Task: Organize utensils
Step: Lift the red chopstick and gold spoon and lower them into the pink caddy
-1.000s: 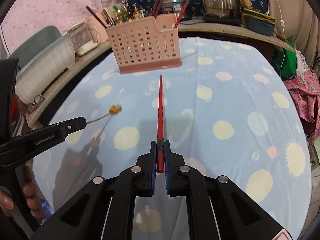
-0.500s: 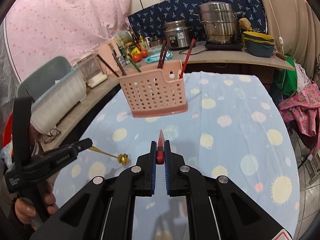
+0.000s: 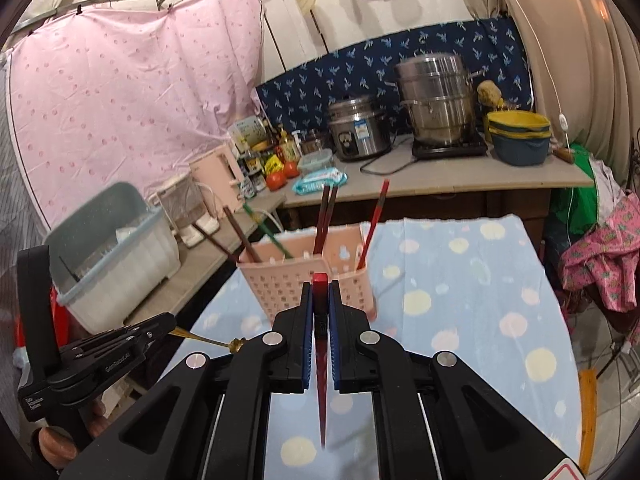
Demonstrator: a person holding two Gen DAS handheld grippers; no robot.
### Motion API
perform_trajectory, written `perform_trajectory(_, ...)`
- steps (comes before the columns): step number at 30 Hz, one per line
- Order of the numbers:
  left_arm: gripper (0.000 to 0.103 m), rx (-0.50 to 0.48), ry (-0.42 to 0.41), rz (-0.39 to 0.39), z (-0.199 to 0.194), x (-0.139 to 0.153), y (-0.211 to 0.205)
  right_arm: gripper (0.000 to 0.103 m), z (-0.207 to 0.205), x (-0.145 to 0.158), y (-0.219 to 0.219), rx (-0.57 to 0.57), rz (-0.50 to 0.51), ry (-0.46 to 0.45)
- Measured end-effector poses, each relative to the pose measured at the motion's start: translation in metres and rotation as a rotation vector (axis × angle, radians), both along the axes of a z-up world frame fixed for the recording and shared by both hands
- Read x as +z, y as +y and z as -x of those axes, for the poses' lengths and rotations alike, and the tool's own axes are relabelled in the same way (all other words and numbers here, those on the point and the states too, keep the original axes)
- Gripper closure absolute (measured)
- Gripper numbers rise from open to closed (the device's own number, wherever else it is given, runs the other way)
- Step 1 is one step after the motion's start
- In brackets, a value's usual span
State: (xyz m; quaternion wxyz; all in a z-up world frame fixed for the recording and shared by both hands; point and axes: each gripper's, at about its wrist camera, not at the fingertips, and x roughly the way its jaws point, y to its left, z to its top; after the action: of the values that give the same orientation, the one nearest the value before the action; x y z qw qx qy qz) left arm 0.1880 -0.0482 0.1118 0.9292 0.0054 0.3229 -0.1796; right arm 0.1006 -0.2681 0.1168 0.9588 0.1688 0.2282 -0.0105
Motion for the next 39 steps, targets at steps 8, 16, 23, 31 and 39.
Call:
perform_trajectory(8, 0.102, 0.017, -0.094, -0.003, -0.046, 0.051, -0.015, 0.096, -0.037, 0.058, -0.018, -0.036, -0.001, -0.137)
perform_trajectory(16, 0.102, 0.055, -0.107, -0.021, -0.096, 0.062, -0.030, 0.096, -0.090, 0.098, -0.034, -0.097, 0.054, -0.216)
perform_trajectory(23, 0.102, 0.074, -0.042, -0.043, -0.131, 0.036, -0.038, 0.096, -0.143, 0.087, -0.041, -0.111, 0.093, -0.163)
perform_trajectory(31, 0.102, 0.076, 0.002, -0.061, -0.149, 0.010, -0.046, 0.096, -0.180, 0.033, -0.038, -0.079, 0.081, -0.042)
perform_trajectory(39, 0.102, 0.059, 0.011, -0.057, -0.152, 0.006, -0.056, 0.096, -0.195, 0.004, -0.034, -0.061, 0.080, 0.026)
